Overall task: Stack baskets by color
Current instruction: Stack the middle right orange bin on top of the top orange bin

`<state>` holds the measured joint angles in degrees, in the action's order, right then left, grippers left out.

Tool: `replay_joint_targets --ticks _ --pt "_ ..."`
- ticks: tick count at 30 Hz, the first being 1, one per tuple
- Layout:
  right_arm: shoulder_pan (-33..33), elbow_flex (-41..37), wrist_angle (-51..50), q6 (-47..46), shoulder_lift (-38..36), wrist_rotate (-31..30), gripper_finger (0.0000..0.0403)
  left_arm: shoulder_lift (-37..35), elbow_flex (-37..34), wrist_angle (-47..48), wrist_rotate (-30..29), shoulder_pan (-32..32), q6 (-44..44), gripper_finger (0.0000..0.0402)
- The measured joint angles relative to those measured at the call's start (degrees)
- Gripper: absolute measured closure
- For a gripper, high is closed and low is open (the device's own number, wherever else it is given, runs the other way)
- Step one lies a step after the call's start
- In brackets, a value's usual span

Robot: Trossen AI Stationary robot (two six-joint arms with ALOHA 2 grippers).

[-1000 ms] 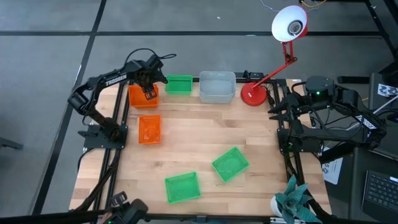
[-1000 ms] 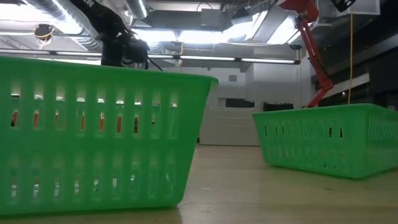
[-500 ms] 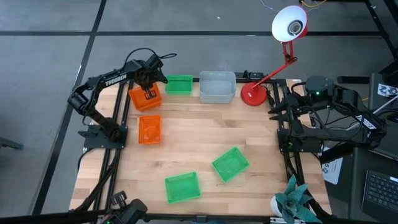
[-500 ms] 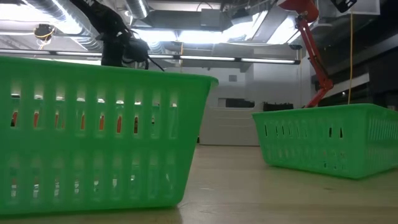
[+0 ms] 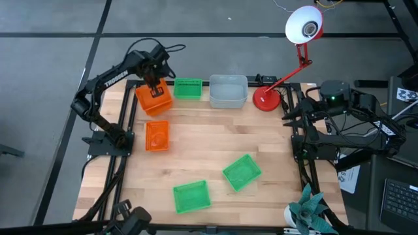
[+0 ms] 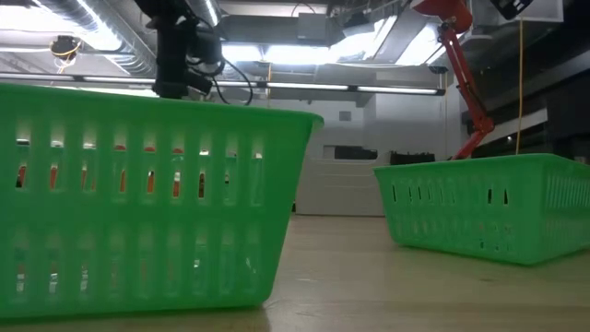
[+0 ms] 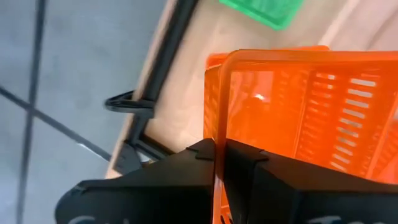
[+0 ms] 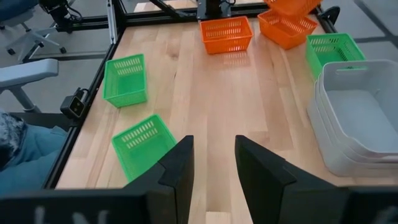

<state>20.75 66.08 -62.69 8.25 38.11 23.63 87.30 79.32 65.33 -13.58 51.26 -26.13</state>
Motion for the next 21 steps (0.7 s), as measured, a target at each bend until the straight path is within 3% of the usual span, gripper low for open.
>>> replay_joint_targets --ticks 7,21 --pt "0.0 0.0 -0.7 0.0 0.0 0.0 0.0286 0.1 -2.4 -0.3 4.4 1.9 0.3 0.0401" --pt "0.0 0.0 -0.7 0.9 0.0 0.0 0.0286 1.0 -6.3 -3.4 6.9 2.9 0.2 0.0401"
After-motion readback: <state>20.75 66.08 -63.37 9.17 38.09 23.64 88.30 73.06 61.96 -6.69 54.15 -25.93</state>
